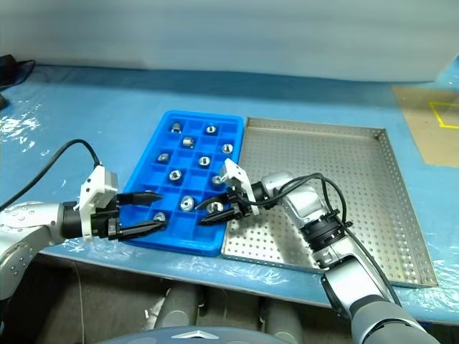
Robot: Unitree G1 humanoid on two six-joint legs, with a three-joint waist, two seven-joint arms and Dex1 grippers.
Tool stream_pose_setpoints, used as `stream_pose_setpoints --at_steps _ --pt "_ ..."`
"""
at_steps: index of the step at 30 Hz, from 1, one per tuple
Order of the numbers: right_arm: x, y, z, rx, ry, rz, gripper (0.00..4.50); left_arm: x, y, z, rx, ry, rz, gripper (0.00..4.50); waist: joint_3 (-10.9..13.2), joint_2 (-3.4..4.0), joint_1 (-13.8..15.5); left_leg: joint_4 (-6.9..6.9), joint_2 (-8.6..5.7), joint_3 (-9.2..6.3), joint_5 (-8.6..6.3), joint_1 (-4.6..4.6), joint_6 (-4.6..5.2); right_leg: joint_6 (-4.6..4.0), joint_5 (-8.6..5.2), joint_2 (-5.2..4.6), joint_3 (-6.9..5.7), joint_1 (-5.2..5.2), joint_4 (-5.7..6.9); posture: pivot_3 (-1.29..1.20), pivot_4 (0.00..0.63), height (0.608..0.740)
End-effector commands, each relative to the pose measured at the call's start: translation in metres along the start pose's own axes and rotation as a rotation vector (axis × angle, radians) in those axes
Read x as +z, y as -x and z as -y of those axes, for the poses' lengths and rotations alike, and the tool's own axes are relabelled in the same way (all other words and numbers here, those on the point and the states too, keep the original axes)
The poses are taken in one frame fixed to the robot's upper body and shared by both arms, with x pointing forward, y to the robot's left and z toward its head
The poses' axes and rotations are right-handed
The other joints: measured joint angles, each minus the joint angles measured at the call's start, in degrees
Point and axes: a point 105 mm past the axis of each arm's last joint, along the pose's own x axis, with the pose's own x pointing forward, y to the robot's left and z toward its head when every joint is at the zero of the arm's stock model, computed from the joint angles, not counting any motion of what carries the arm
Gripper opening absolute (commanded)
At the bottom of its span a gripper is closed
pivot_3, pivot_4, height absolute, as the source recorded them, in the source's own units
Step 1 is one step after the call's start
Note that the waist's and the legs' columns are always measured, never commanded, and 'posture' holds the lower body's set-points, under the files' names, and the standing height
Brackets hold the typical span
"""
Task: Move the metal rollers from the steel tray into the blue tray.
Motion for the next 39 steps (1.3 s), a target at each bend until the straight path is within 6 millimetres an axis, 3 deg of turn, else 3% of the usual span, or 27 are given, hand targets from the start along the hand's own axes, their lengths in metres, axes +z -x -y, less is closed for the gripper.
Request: stream_pose_setpoints --at_steps 1,7,14,22,27,33,39 --pt "0.003 -0.005 -0.004 0.045 0.014 -0.01 1.73 0.007 -0.001 0.006 -0.007 -0.039 0.004 3.77 0.0 0.0 0.44 0.0 0.01 -0.01 0.0 -0.01 0.0 0.0 0.0 0.0 -0.01 -0.02 0.0 0.35 0.15 0.74" --pt "-0.002 -0.003 0.004 -0.02 0.049 -0.014 1.73 0.009 -0.006 0.008 -0.03 -0.044 0.006 3.77 -0.01 -0.01 0.7 -0.03 0.04 -0.01 0.05 0.04 -0.09 0.01 0.0 0.02 0.01 -0.05 0.07 0.34 0.15 0.74" --pt "0.003 -0.002 0.004 -0.028 -0.007 0.018 3.91 0.012 -0.013 0.005 -0.055 -0.056 0.009 3.77 -0.04 -0.04 0.83 -0.02 0.02 -0.02 0.09 0.09 -0.14 0.01 0.0 0.02 0.03 -0.03 0.15 0.3 0.15 0.74" --pt "0.017 0.015 0.014 -0.156 0.048 0.064 3.91 0.021 -0.028 -0.003 -0.114 -0.096 0.033 3.77 -0.05 -0.05 0.74 0.01 0.0 -0.03 0.2 0.07 -0.33 0.01 0.01 0.02 0.04 -0.03 0.18 0.2 0.15 0.74" --pt "0.034 0.044 -0.003 -0.18 0.001 0.153 3.91 0.033 -0.049 -0.013 -0.19 -0.142 0.065 3.77 -0.05 -0.05 0.57 0.1 -0.07 -0.02 0.23 0.02 -0.38 0.03 0.03 0.02 0.09 -0.02 0.21 0.09 0.15 0.74" --pt "0.017 0.093 0.005 -0.525 0.023 0.153 3.91 0.042 -0.087 -0.025 -0.307 -0.196 0.079 3.77 -0.1 -0.09 -1.38 0.15 -0.07 0.0 0.24 0.04 -0.37 0.05 0.04 0.04 0.12 0.0 0.24 -0.1 0.15 0.74" --pt "-0.004 0.126 -0.016 -0.762 -0.004 0.183 3.91 0.053 -0.123 -0.026 -0.445 -0.255 0.095 3.77 -0.11 -0.09 -4.38 0.17 -0.16 0.04 0.21 0.03 -0.32 0.11 0.07 0.04 0.19 0.02 0.16 -0.25 0.15 0.74"
